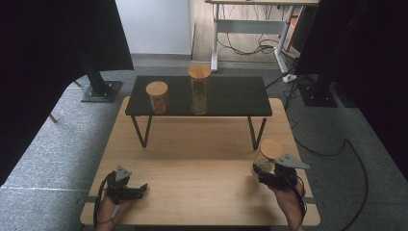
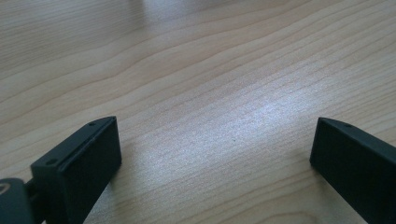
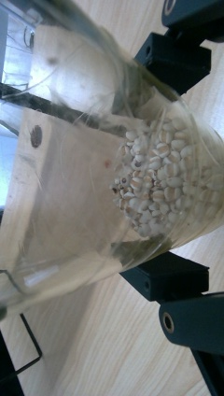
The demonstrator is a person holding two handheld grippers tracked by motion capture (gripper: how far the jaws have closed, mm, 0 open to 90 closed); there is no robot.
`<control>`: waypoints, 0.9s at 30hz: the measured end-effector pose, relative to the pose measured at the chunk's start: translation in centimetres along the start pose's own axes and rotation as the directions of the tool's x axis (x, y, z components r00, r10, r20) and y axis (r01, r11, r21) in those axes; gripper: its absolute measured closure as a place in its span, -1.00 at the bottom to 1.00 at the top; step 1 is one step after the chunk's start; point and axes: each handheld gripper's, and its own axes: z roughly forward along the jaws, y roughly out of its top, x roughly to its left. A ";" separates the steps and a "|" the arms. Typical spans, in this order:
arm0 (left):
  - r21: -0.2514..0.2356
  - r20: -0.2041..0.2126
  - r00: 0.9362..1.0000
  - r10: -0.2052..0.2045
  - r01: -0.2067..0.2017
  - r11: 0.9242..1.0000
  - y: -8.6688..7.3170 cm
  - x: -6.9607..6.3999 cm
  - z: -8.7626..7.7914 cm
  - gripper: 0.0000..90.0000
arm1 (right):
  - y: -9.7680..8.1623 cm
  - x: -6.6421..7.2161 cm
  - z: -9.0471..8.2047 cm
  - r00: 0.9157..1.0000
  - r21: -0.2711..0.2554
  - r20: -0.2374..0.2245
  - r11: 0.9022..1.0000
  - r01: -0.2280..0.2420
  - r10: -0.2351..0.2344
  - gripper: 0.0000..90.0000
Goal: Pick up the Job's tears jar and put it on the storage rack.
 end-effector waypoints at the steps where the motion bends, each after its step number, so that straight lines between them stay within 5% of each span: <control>1: 0.000 0.000 1.000 0.000 0.000 1.000 0.0 0.0 0.0 -0.97 | 0.2 0.0 0.0 1.000 -0.002 0.001 1.000 0.002 -0.002 -0.45; 27: 0.000 0.003 1.000 0.001 -0.001 1.000 0.0 0.0 0.0 -0.97 | 5.0 -0.5 0.3 1.000 0.003 -0.012 1.000 -0.007 0.007 -0.45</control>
